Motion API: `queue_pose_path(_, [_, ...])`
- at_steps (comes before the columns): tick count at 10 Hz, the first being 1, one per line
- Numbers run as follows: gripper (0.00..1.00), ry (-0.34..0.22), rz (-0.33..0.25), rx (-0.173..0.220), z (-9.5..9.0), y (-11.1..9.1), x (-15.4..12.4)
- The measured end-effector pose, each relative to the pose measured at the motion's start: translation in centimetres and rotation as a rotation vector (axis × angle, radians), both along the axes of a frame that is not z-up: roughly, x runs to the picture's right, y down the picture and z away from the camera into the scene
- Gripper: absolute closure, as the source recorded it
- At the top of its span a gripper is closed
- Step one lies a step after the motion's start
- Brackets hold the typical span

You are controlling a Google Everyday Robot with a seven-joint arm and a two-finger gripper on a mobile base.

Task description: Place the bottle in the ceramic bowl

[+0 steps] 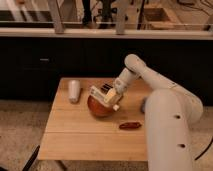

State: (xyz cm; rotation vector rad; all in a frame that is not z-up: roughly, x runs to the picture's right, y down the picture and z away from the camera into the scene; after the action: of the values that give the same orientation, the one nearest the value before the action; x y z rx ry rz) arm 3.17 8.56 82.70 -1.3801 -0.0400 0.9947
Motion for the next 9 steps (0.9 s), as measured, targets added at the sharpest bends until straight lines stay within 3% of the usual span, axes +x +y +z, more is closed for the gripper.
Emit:
queue_pose_path(2, [0.58,0.0,0.002,-0.004,-0.02,0.08,0.06])
queue_pose_path(5, [0.48,0.0,0.003,-0.012,-0.06,0.17,0.22])
queue_pose_path(7, [0.57,-0.002,0.004,-0.018,-0.1,0.29,0.1])
queue_pose_path(9, [0.5,-0.001,0.005,-0.023,-0.25,0.33,0.12])
